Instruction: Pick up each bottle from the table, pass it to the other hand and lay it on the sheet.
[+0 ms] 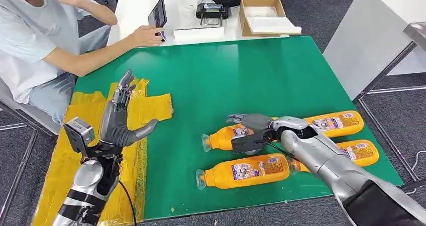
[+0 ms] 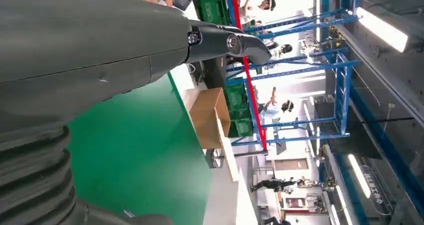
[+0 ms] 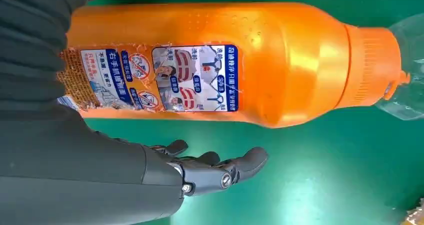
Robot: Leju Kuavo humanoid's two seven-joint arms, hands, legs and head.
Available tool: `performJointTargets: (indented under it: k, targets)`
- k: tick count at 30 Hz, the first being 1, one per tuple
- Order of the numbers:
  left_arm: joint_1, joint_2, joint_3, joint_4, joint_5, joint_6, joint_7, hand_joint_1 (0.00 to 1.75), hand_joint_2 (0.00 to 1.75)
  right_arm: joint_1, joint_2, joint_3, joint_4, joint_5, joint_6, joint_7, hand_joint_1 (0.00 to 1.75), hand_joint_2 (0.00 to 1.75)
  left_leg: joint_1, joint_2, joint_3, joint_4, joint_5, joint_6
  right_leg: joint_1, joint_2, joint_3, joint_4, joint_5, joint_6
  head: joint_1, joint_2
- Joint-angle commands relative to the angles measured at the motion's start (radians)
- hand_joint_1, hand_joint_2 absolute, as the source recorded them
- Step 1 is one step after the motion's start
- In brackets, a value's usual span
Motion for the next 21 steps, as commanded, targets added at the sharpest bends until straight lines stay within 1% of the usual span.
performJointTargets:
  k: [1, 2, 3, 4, 5, 7, 8, 9, 10, 11, 13, 14, 20, 21]
  targets:
    - [0.011, 0.023, 0.003, 0.075, -0.01, 0.015, -0.031, 0.0, 1.75, 0.023, -0.114, 0.024, -0.179, -0.025, -0.146, 0.033, 0.0, 1.75, 0.001, -0.002, 0.002, -0.001, -0.001, -0.002, 0.001, -0.002, 0.003, -0.001, -0.001, -0.001, 0.0, 0.0]
    - [0.016, 0.022, 0.008, 0.071, -0.011, 0.015, -0.031, 0.0, 1.75, 0.037, -0.129, 0.019, -0.218, -0.021, -0.156, 0.047, 0.0, 1.75, 0.001, -0.001, 0.004, 0.0, -0.001, -0.003, 0.001, -0.002, 0.005, -0.001, -0.001, -0.002, 0.0, 0.0]
    - [0.018, 0.022, 0.01, 0.068, -0.012, 0.014, -0.031, 0.0, 1.75, 0.045, -0.139, 0.017, -0.245, -0.015, -0.16, 0.059, 0.0, 1.75, 0.0, -0.001, 0.002, -0.001, 0.0, -0.002, 0.0, -0.002, 0.002, -0.001, -0.001, -0.001, 0.0, 0.0]
    - [0.018, 0.019, 0.013, 0.068, -0.015, 0.01, -0.031, 0.0, 1.75, 0.051, -0.148, 0.016, -0.266, -0.013, -0.15, 0.073, 0.0, 1.75, 0.002, -0.001, 0.005, 0.0, -0.002, -0.003, 0.002, -0.002, 0.006, -0.001, -0.002, -0.003, 0.0, 0.0]
    - [0.016, 0.017, 0.014, 0.071, -0.016, 0.007, -0.03, 0.0, 1.75, 0.049, -0.152, 0.019, -0.267, -0.011, -0.141, 0.078, 0.0, 1.75, 0.001, -0.001, 0.003, 0.0, -0.001, -0.002, 0.001, -0.002, 0.004, -0.001, -0.001, -0.002, 0.0, 0.0]
    - [0.008, 0.012, 0.013, 0.08, -0.018, 0.005, -0.028, 0.0, 1.75, 0.034, -0.149, 0.036, -0.236, -0.005, -0.12, 0.081, 0.0, 1.75, 0.001, -0.001, 0.001, 0.0, 0.0, -0.002, 0.001, -0.001, 0.002, 0.0, -0.001, -0.002, 0.0, 0.0]
    - [0.003, 0.011, 0.012, 0.086, -0.019, 0.004, -0.028, 0.0, 1.75, 0.019, -0.146, 0.054, -0.208, 0.0, -0.104, 0.075, 0.0, 1.75, 0.001, -0.002, 0.003, 0.001, -0.001, -0.003, 0.001, -0.002, 0.004, 0.0, -0.002, -0.002, 0.0, 0.0]
    - [-0.013, 0.014, -0.002, 0.102, -0.019, 0.0, -0.026, 0.0, 1.75, -0.01, -0.129, 0.088, -0.106, -0.009, -0.016, 0.123, 0.0, 1.75, 0.0, -0.001, 0.001, 0.0, 0.0, -0.002, 0.001, -0.001, 0.002, 0.0, -0.001, -0.002, 0.0, 0.0]
    - [-0.029, 0.01, -0.009, 0.101, -0.012, 0.004, -0.011, 0.0, 1.75, -0.031, -0.098, 0.117, -0.003, 0.007, -0.041, 0.075, 0.0, 1.75, 0.001, 0.0, 0.002, 0.0, -0.001, -0.002, 0.001, -0.001, 0.002, 0.0, 0.0, -0.002, 0.0, 0.0]
    - [-0.036, 0.01, -0.013, 0.106, -0.007, 0.007, -0.008, 0.0, 1.75, -0.042, -0.079, 0.138, 0.053, 0.03, -0.05, 0.076, 0.0, 1.75, 0.002, -0.001, 0.004, 0.001, -0.002, -0.004, 0.003, -0.002, 0.005, 0.0, -0.001, -0.003, 0.0, 0.0]
    - [-0.039, 0.013, -0.017, 0.107, -0.003, 0.011, -0.002, 0.0, 1.75, -0.046, -0.06, 0.158, 0.109, 0.055, -0.074, 0.083, 0.0, 1.75, 0.003, 0.0, 0.005, 0.001, -0.001, -0.005, 0.003, -0.001, 0.006, -0.001, 0.0, -0.004, 0.0, 0.0]
    - [-0.037, 0.014, -0.015, 0.109, -0.001, 0.012, -0.004, 0.0, 1.75, -0.045, -0.056, 0.164, 0.122, 0.07, -0.091, 0.098, 0.0, 1.75, 0.002, 0.0, 0.003, 0.0, 0.0, -0.003, 0.002, -0.001, 0.004, -0.001, 0.0, -0.002, 0.0, 0.0]
    - [-0.025, 0.02, -0.01, 0.115, -0.001, 0.015, -0.009, 0.0, 1.75, -0.043, -0.064, 0.165, 0.132, 0.077, -0.101, 0.105, 0.0, 1.75, 0.001, 0.001, 0.004, 0.0, -0.001, -0.003, 0.002, 0.0, 0.004, 0.0, -0.001, -0.002, 0.0, 0.0]
    - [-0.028, 0.018, -0.01, 0.112, 0.002, 0.013, -0.016, 0.0, 1.75, -0.043, -0.06, 0.167, 0.126, 0.086, -0.107, 0.119, 0.0, 1.75, 0.002, 0.001, 0.005, 0.001, -0.002, -0.004, 0.002, 0.0, 0.006, 0.0, -0.001, -0.003, 0.0, 0.0]
